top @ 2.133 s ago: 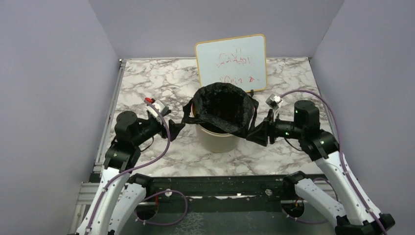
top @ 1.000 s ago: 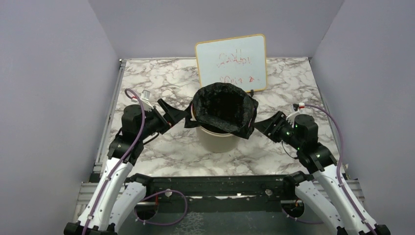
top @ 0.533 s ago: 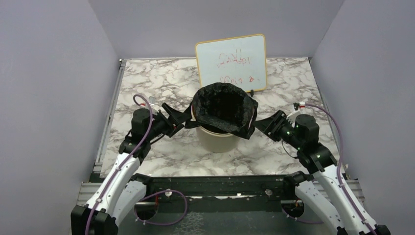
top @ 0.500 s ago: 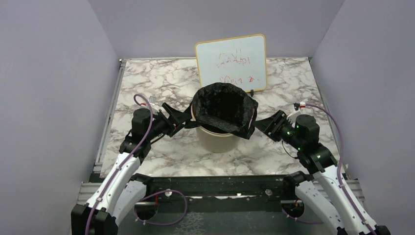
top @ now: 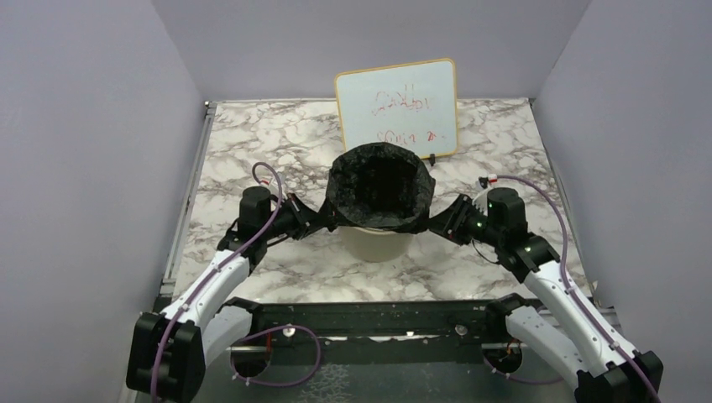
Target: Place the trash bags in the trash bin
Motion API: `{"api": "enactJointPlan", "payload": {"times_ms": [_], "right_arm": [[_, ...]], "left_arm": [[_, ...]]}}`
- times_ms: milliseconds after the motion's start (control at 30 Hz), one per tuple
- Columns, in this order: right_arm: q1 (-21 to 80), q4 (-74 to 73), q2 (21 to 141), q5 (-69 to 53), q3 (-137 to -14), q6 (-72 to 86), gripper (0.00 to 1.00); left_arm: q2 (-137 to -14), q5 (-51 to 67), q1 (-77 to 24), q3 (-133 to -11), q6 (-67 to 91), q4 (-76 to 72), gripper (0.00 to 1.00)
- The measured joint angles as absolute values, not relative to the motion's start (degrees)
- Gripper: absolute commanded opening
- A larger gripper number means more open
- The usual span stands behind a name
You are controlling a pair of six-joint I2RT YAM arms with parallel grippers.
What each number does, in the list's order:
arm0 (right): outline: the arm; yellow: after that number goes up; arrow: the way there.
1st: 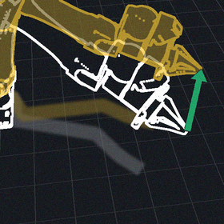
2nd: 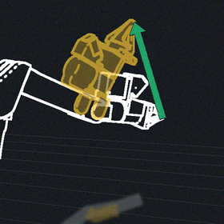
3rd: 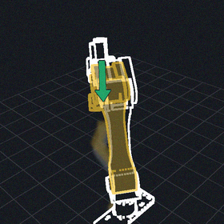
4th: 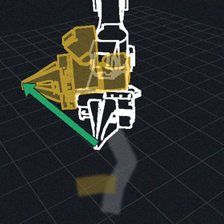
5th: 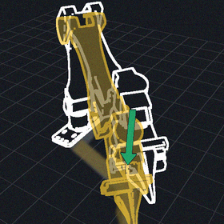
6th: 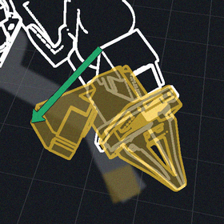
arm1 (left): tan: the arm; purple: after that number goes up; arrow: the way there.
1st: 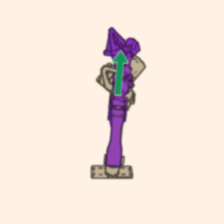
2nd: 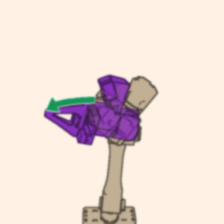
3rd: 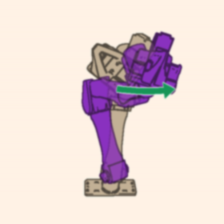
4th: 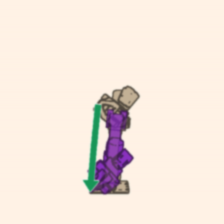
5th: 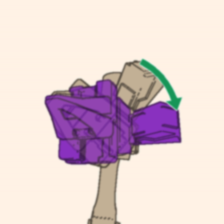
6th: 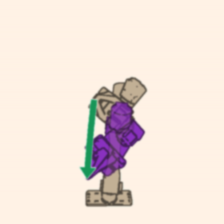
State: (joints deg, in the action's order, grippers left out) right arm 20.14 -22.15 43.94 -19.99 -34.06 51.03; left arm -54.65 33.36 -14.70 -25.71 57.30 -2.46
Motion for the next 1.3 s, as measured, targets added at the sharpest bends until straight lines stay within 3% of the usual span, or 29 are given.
{"api": "enactJointPlan", "payload": {"times_ms": [233,533,700,867,1100,1300], "right_arm": [[20.14,-21.89,39.97,-19.92,-34.04,49.36,0.29],[20.14,-22.90,45.15,-19.92,-33.67,45.78,0.29],[20.14,-24.12,46.98,-19.97,-33.69,43.42,0.44],[20.14,-28.80,45.17,-17.04,-37.30,41.67,0.53],[20.14,-32.49,36.82,-12.56,-44.95,39.11,0.55],[20.14,-30.04,35.33,-24.71,-43.62,40.47,0.61]], "left_arm": [[-54.52,33.85,-14.70,-26.35,54.08,-1.26,0.08],[-54.08,33.78,-14.70,-33.98,46.15,7.79,0.27],[-53.15,33.39,-14.70,-39.48,40.40,13.08,0.33],[-52.90,32.95,-14.70,-39.97,37.19,17.30,0.27],[-51.79,32.95,-14.70,-39.62,35.05,19.51,0.28],[-51.79,32.95,-14.70,-39.33,34.89,19.40,0.34]]}}
